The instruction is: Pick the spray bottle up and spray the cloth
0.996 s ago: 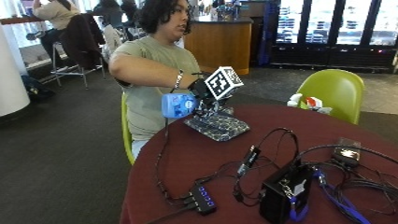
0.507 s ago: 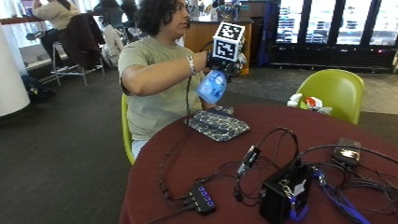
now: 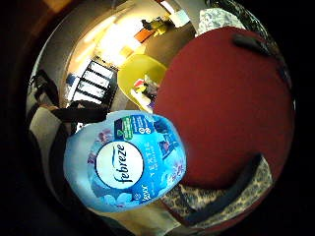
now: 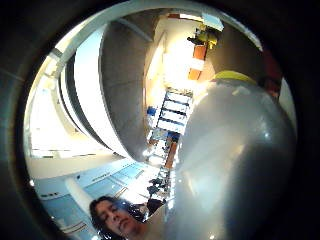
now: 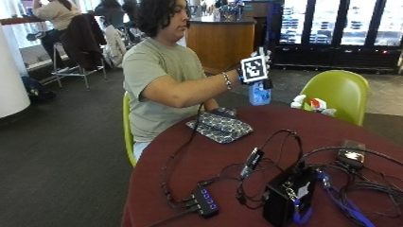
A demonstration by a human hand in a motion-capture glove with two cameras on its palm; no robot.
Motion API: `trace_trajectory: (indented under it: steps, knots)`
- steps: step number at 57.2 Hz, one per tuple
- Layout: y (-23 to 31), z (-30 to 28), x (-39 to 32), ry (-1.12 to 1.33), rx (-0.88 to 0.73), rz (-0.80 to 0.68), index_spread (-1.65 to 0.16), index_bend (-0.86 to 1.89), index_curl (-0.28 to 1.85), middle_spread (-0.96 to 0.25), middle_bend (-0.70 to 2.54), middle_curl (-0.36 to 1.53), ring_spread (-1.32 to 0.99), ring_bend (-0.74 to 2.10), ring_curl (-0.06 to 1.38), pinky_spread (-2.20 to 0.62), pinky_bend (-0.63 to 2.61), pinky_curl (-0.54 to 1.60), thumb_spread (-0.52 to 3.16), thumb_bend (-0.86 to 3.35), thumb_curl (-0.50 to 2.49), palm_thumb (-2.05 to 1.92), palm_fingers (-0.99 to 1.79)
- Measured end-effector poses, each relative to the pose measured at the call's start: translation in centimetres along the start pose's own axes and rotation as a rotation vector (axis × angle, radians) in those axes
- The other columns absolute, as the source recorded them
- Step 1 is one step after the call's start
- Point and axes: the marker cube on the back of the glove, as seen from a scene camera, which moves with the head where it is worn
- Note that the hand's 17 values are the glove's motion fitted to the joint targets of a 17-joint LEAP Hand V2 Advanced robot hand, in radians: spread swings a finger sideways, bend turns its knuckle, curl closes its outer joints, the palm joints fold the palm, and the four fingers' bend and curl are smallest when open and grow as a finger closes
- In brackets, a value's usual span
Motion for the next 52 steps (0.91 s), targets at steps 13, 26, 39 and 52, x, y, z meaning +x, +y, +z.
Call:
trace_trajectory:
  steps: [13, 26, 39, 52]
  knots:
    - [-0.9, 0.3, 7.7, 0.102, 0.004, 0.053, -0.26, 0.31, 0.6, -0.19, 0.67, 0.56, -0.19, 0.73, 0.48, -0.29, 0.46, 0.42, 0.37, -0.03, 0.83, 0.95, 1.35]
    - [-1.1, 0.6, 7.7, 0.044, 0.074, -0.012, -0.26, 0.32, 0.6, -0.19, 0.68, 0.56, -0.21, 0.72, 0.49, -0.31, 0.45, 0.42, 0.36, -0.03, 0.83, 0.96, 1.38]
    - [-0.1, 0.5, 8.1, 0.082, 0.044, 0.035, -0.27, 0.34, 0.61, -0.18, 0.67, 0.56, -0.21, 0.74, 0.49, -0.31, 0.44, 0.42, 0.33, -0.03, 0.84, 0.95, 1.39]
    - [3.4, -3.4, 8.3, 0.26, -0.146, 0.262, -0.29, 0.16, 0.56, -0.13, 0.54, 0.5, -0.15, 0.49, 0.44, 0.01, 0.25, 0.4, 0.69, -0.08, 0.74, 0.76, 0.61]
